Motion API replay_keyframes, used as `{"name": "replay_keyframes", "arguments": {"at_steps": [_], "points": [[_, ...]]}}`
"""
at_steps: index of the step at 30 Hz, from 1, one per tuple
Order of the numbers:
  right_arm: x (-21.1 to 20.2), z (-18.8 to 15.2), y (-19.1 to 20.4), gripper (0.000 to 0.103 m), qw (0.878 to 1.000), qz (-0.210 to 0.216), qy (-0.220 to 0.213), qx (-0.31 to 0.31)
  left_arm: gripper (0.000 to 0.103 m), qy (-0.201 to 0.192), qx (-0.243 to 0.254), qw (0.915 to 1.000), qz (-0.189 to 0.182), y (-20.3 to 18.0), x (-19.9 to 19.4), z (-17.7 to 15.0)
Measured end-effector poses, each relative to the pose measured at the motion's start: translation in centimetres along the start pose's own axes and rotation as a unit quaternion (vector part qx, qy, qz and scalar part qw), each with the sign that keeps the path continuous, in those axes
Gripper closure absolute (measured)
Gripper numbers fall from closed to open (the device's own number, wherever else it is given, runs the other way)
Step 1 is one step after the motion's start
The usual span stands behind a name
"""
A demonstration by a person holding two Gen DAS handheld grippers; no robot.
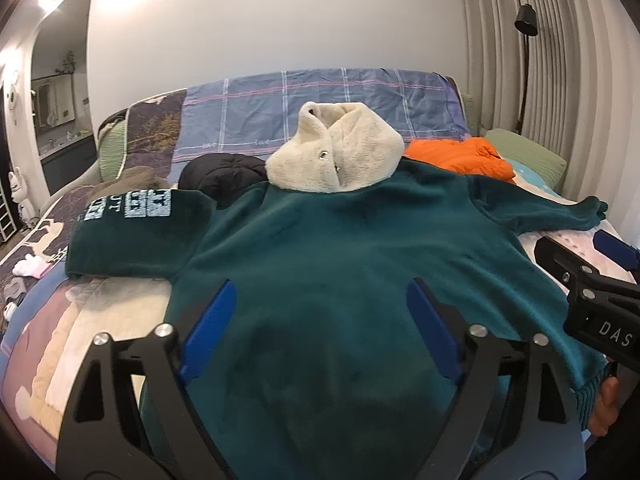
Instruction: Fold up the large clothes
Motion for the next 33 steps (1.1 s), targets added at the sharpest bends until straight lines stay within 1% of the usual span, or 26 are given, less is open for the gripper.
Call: {"name": "replay_keyframes", "arguments": {"at_steps": [1,4,7,8,9,10,11,12,13,15,16,18,19,20,22,24,25,26,27,29,33], "points": [[0.1,0.2,0.0,0.001,1.000,0.003,0.001,-0.002,0.021,0.004,0.001,0.9999,-0.011,0.0,0.4,0.5],[0.9,1.6,-0.8,0.004,0.999,0.034,0.016,0.001,0.029,0.016,0.000,0.9994,-0.030,0.1,1.8,1.8],[2.5,3.8,-1.9,0.012,0.998,0.057,0.034,0.004,0.033,0.034,-0.012,0.9976,-0.059,1.0,4.0,4.4],[3.6,5.0,-2.4,0.015,0.997,0.059,0.044,0.007,0.033,0.037,-0.018,0.9970,-0.066,1.4,4.8,5.5],[4.9,6.1,-2.9,0.021,0.997,0.059,0.055,0.008,0.033,0.039,-0.025,0.9965,-0.070,1.7,5.6,6.7],[6.3,7.2,-3.2,0.024,0.996,0.058,0.069,0.005,0.033,0.041,-0.037,0.9963,-0.066,2.4,7.2,8.7],[8.4,8.6,-3.7,0.029,0.994,0.058,0.092,-0.002,0.033,0.043,-0.045,0.9963,-0.060,2.8,8.4,10.0],[10.3,9.9,-4.2,0.033,0.992,0.061,0.113,-0.003,0.033,0.048,-0.055,0.9958,-0.055,3.2,10.5,12.2],[12.2,11.2,-4.7,0.034,0.989,0.067,0.129,0.002,0.033,0.055,-0.058,0.9952,-0.057,3.5,11.6,13.2],[15.1,13.2,-5.9,0.035,0.986,0.077,0.147,0.020,0.031,0.072,-0.071,0.9930,-0.062,3.8,14.9,15.6],[17.3,14.7,-6.7,0.035,0.984,0.085,0.154,0.033,0.029,0.078,-0.077,0.9920,-0.063,4.0,16.6,16.7],[19.9,16.4,-8.0,0.035,0.980,0.101,0.161,0.048,0.025,0.087,-0.083,0.9903,-0.070,4.0,19.9,18.7],[21.3,17.4,-8.4,0.035,0.979,0.110,0.161,0.057,0.022,0.093,-0.088,0.9893,-0.070,4.0,22.4,20.0],[23.7,18.6,-9.2,0.034,0.976,0.127,0.165,0.071,0.021,0.094,-0.091,0.9890,-0.069,4.0,23.2,20.4],[27.0,20.2,-10.1,0.034,0.970,0.146,0.169,0.096,0.018,0.101,-0.100,0.9882,-0.058,3.9,27.3,22.0],[30.4,21.5,-10.8,0.034,0.965,0.160,0.172,0.116,0.017,0.111,-0.102,0.9870,-0.056,3.7,30.6,22.8],[31.6,22.0,-11.2,0.033,0.963,0.164,0.174,0.123,0.017,0.120,-0.105,0.9858,-0.051,3.4,33.1,23.2],[33.6,22.6,-11.4,0.032,0.961,0.171,0.176,0.130,0.017,0.127,-0.108,0.9848,-0.049,3.0,34.6,23.4],[35.3,23.2,-11.4,0.028,0.958,0.176,0.179,0.135,0.017,0.145,-0.113,0.9820,-0.044,2.5,37.2,23.7],[38.6,24.1,-11.3,0.023,0.955,0.186,0.181,0.145,0.017,0.161,-0.126,0.9775,-0.050,1.8,39.7,24.0],[43.1,25.1,-10.6,0.019,0.944,0.222,0.184,0.160,0.013,0.195,-0.139,0.9693,-0.058,-0.2,45.2,24.4]]}}
Point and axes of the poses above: each gripper's, at about its wrist camera, not at the fingertips, and x roughly the way its jaws point, y to its left, z to its top, the point moved 2 cm from there along x, roughly the way its jaws point, and after that the axes turned 15 degrees about z, right-handed, at the moved point
